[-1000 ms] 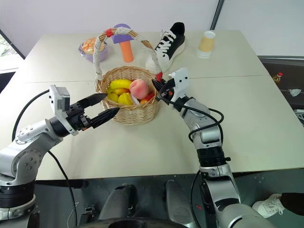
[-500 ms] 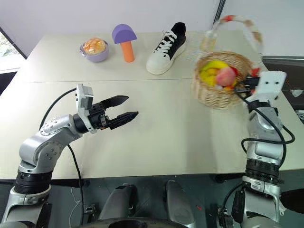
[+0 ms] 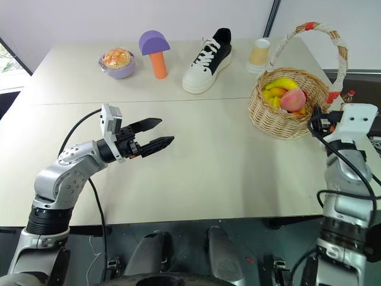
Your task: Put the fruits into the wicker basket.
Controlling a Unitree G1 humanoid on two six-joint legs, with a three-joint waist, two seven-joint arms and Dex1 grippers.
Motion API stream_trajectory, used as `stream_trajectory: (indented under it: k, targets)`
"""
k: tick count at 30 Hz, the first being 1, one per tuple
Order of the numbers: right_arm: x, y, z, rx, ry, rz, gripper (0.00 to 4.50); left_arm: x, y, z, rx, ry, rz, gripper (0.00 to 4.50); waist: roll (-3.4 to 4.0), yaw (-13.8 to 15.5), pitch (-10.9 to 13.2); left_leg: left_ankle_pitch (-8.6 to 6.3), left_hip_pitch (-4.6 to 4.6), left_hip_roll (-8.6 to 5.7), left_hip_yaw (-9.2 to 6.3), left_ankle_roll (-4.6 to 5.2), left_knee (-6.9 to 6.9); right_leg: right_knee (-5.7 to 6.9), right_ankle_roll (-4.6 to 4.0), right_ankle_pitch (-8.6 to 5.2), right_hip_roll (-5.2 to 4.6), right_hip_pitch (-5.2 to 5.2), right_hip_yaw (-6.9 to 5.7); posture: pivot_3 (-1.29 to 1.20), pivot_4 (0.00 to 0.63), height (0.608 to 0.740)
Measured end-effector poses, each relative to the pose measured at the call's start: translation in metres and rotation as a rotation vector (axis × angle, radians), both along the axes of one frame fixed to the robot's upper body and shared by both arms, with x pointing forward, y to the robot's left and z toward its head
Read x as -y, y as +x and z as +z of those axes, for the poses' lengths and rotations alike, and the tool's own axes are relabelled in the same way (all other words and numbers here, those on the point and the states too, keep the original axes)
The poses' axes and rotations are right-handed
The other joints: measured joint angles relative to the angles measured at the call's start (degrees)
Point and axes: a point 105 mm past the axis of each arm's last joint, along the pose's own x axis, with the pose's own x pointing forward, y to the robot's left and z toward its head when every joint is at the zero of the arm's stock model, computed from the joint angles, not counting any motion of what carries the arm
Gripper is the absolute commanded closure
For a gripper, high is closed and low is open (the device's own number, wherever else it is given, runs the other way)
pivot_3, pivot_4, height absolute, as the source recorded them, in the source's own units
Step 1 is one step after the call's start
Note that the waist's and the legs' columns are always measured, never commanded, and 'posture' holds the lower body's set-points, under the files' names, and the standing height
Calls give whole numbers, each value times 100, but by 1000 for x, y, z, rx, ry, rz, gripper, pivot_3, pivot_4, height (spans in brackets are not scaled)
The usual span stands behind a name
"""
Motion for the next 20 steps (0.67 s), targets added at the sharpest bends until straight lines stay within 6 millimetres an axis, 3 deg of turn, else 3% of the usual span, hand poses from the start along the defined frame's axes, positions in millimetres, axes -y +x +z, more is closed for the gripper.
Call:
stream_trajectory:
  k: [4, 8, 12, 16, 20]
  targets:
    - [-30, -19, -35, -147, -49, 217, 1263, -30, 6, -21, -30, 28, 162, 0, 4, -72, 1, -7, 17, 6, 15, 13, -1, 1, 2, -2, 10, 2, 24, 0, 150, 740]
    - [-108, -13, -38, -166, -39, 561, 1263, -60, 5, -43, -65, 67, 317, 0, 3, -194, 0, -7, 44, 14, 20, 13, -2, 8, 1, 0, 25, 12, 40, 0, 150, 740]
    - [-159, -4, -51, -196, -26, 747, 1263, -83, 0, -63, -103, 85, 444, 0, 1, -127, -1, -8, 36, 12, 22, 12, -1, 0, 1, -2, 19, 15, 33, 0, 150, 740]
    - [-179, 10, -64, -226, -14, 796, 1263, -99, -5, -74, -116, 88, 550, 0, -2, -14, -2, -8, 4, 2, 30, 11, 7, -3, 7, 0, -3, -10, 36, 0, 150, 740]
    - [-174, 19, -70, -240, -21, 780, 1263, -101, -10, -79, -130, 80, 582, 0, -3, 83, -2, -8, -2, 0, 34, 11, 8, -5, 13, 3, -7, -15, 37, 0, 150, 740]
